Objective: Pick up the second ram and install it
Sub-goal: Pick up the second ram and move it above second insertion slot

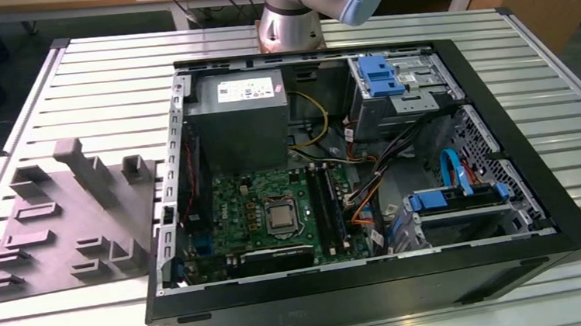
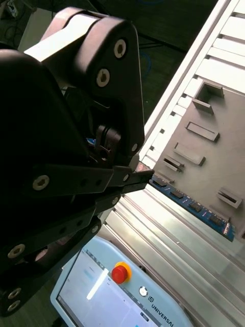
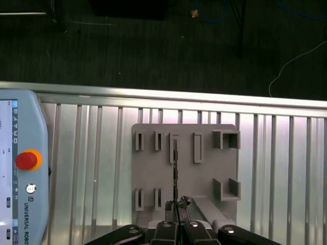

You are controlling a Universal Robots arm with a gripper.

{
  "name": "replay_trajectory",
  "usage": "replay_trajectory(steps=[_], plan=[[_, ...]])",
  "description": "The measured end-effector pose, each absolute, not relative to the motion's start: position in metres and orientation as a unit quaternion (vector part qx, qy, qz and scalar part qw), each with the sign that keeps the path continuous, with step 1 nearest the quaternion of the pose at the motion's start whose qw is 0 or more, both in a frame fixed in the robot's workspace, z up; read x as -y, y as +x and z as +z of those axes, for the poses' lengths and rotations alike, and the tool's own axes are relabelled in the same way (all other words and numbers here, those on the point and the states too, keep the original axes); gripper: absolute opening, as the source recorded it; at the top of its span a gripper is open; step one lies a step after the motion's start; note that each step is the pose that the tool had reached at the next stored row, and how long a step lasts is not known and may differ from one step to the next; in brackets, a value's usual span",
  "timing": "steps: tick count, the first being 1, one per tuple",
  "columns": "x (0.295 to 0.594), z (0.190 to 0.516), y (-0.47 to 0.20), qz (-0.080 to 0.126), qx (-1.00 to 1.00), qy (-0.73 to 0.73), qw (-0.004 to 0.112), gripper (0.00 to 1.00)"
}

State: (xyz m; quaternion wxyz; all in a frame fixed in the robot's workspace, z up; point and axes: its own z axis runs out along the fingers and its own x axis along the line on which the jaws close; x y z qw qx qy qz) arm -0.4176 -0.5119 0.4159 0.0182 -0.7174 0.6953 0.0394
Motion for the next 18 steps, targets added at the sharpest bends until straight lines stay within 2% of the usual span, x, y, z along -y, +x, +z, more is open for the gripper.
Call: replay_trajectory(steps=[18], plan=[[0.512, 0.416, -0.372, 0.039, -0.695, -0.717, 0.018, 0.11]])
